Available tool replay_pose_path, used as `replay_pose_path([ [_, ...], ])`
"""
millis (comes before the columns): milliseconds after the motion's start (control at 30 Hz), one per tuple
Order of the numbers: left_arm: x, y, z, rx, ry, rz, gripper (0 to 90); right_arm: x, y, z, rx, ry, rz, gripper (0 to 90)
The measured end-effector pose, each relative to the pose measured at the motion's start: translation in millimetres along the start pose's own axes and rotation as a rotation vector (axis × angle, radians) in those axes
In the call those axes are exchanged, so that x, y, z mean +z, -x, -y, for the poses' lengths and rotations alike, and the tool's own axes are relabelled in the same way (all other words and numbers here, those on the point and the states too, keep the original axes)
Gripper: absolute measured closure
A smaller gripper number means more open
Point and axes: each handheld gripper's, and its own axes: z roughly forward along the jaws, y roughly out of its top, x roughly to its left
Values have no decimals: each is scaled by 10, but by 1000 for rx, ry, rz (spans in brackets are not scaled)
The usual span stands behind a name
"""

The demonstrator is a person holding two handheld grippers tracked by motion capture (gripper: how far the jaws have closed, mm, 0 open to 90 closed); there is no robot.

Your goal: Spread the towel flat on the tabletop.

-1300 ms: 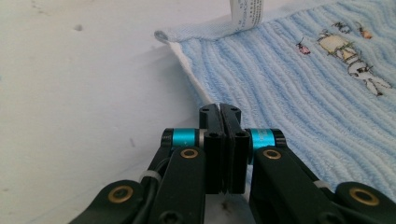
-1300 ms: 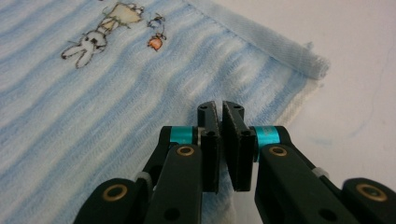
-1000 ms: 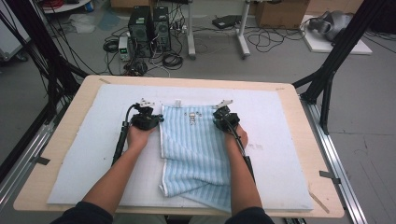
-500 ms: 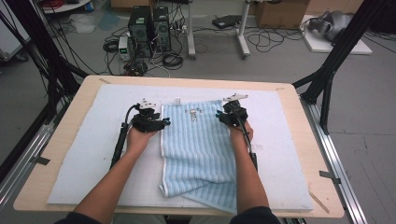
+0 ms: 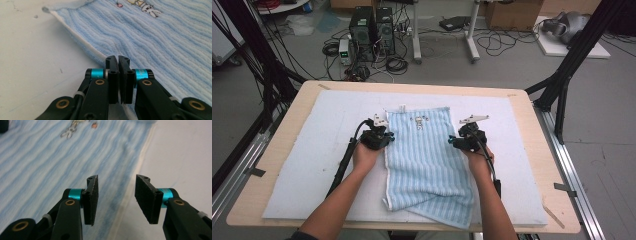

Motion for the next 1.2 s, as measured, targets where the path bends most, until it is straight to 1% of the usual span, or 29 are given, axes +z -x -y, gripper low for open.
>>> replay_pose_path([
  [100,69,-86,-64,-7,0,-33,866,13,-91,82,-5,-12,-19,489],
  [133,100,-132,-102,-2,-1,-58,866,7,-121,93,-9,-34,-28,467],
  [167,131,-183,-125,-9,0,-74,867,-15,-162,95,-20,-49,-32,468],
  [200,158,-228,-140,-30,-3,-70,867,-44,-189,90,-38,-40,-30,469],
  [233,186,-292,-166,-58,-2,-70,866,-75,-207,84,-41,-24,-29,471],
  [267,208,-324,-184,-58,-1,-82,866,-124,-219,72,-32,9,-34,477],
  [300,222,-344,-195,-61,0,-83,866,-149,-220,61,-25,26,-37,485],
  [333,240,-364,-194,-79,18,-79,866,-158,-219,55,-23,32,-33,492],
  [367,247,-377,-187,-84,17,-72,864,-155,-210,49,-21,31,-29,499],
  [400,253,-375,-179,-99,27,-67,859,-137,-203,45,-8,24,-30,511],
  [433,250,-374,-178,-104,30,-57,838,-105,-196,44,-6,19,-32,530],
  [467,242,-374,-180,-120,31,-45,766,-78,-192,42,-9,16,-31,532],
  [500,230,-373,-184,-132,30,-33,672,-21,-198,30,-5,-4,-33,533],
  [533,217,-369,-187,-139,31,-24,637,33,-201,25,-12,-12,-31,533],
  [567,204,-367,-191,-139,32,-20,581,89,-205,20,-10,-24,-24,538],
  [633,163,-361,-196,-149,43,-19,515,198,-210,8,-18,-53,3,572],
  [667,138,-365,-197,-144,44,-11,511,209,-208,-3,-3,-41,-2,644],
  [700,105,-366,-196,-138,37,-13,503,228,-204,-24,-11,-41,6,715],
  [733,96,-366,-193,-137,35,-8,491,255,-222,-64,-46,-47,30,845],
  [767,69,-371,-182,-135,33,-1,491,269,-235,-79,-57,-49,47,851],
  [800,51,-370,-171,-136,33,-2,488,303,-244,-116,-79,-55,80,859],
  [867,14,-366,-125,-149,34,2,486,350,-231,-160,-73,-56,114,863],
  [900,-4,-361,-97,-147,26,3,478,378,-210,-178,-75,-52,137,863],
  [1033,-77,-313,26,-157,13,29,474,459,-84,-215,-26,-28,214,863],
  [1067,-95,-309,45,-152,1,41,469,472,-52,-220,-1,-19,240,863],
  [1100,-103,-292,53,-161,-17,54,462,479,-28,-219,10,-11,266,860],
  [1133,-110,-268,58,-158,-17,63,431,489,2,-206,35,2,257,850],
  [1167,-125,-244,67,-154,-10,83,424,481,25,-195,68,14,244,818],
  [1200,-132,-214,71,-158,-10,103,440,465,34,-189,88,21,227,773],
])
